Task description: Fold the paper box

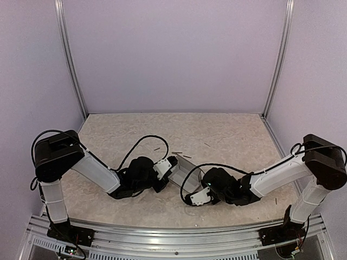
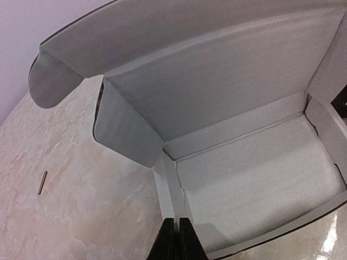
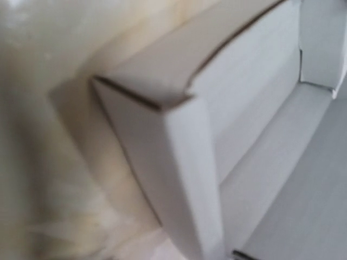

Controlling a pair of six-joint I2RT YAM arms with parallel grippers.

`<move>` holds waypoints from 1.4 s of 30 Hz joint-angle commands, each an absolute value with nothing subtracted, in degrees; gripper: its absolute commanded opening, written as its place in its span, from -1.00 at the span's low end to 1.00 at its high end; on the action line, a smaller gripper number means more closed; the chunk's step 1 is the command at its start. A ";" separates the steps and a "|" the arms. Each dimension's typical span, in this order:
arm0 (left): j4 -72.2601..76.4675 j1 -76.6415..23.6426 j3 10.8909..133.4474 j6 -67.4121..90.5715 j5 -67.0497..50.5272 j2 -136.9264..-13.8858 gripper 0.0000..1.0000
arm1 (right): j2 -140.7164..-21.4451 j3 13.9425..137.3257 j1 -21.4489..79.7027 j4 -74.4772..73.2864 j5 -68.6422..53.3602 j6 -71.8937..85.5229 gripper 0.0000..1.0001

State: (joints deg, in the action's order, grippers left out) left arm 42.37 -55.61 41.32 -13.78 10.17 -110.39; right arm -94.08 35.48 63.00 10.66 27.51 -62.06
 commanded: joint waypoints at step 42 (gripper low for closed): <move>9.04 -45.80 56.54 -9.94 -9.93 -100.74 -0.08 | -80.59 53.43 49.52 -24.30 -1.36 -47.79 -0.07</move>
State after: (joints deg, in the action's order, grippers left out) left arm 14.00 -46.65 52.34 -9.98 -3.22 -97.08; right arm -77.49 50.59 50.83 -19.40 5.34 -50.11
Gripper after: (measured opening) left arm 0.459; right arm 0.467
